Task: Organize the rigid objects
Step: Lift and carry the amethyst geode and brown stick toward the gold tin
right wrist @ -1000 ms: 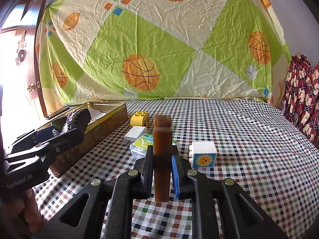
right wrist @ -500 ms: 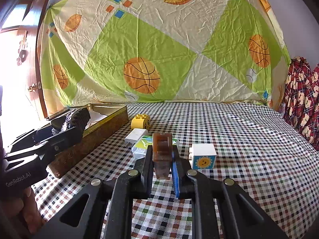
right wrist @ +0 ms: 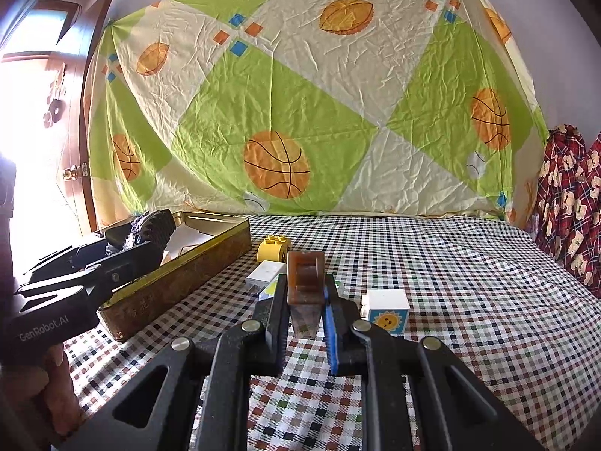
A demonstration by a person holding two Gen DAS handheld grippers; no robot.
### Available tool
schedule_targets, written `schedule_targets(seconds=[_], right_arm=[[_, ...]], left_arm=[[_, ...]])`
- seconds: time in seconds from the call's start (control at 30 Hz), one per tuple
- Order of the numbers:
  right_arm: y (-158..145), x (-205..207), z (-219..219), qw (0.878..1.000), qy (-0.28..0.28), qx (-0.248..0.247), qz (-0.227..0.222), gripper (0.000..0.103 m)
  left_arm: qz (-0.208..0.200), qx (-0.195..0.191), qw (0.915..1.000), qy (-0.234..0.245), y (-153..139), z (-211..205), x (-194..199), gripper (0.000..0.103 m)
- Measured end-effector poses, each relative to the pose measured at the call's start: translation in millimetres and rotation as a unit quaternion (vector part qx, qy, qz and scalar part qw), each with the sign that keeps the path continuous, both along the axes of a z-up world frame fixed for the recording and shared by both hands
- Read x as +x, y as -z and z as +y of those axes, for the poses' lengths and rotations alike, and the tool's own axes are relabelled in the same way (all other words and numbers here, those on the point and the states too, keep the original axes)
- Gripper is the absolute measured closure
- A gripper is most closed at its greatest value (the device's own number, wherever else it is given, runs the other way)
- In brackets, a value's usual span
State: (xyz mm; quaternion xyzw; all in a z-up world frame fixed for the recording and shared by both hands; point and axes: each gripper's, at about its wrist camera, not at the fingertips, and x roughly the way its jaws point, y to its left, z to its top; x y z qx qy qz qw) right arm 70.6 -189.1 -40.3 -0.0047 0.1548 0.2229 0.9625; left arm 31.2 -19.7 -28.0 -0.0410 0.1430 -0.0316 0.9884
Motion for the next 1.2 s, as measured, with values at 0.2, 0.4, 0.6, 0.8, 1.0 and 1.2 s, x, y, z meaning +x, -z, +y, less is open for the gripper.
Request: schedule_targets(seconds=[0.2, 0.4, 0.6, 0.8, 1.0, 1.2], right_arm=[[-2, -8, 12, 1.000, -0.008, 0.003, -0.016, 0.086], [-2, -10, 12, 1.000, 0.001, 0.013, -0.019, 0.086], [-3, -10, 15, 1.000, 0.003, 0.019, -0.019, 0.086], [-2, -15, 24, 1.000, -0.004, 0.015, -0.025, 0.086], [-2, -16, 30, 0.999, -0.010, 0.017, -0.029, 0.086], [-1, -18, 34, 0.999, -0.015, 0.018, -0.031, 0.086]], left_arm=[[-0.002, 0.001, 1.0000, -0.002, 1, 4, -1, 0.043], [-0.004, -0.002, 0.9999, -0.011, 1, 10, -4, 0.043], [-0.009, 0.001, 0.9998, -0.016, 1, 15, -8, 0.043], [-0.013, 0.003, 0.9997, -0.023, 0, 20, -11, 0.043], [-0.023, 0.009, 0.9993, -0.028, 0, 24, -17, 0.043], [-0.026, 0.006, 0.9990, -0.037, -1, 31, -19, 0.043]])
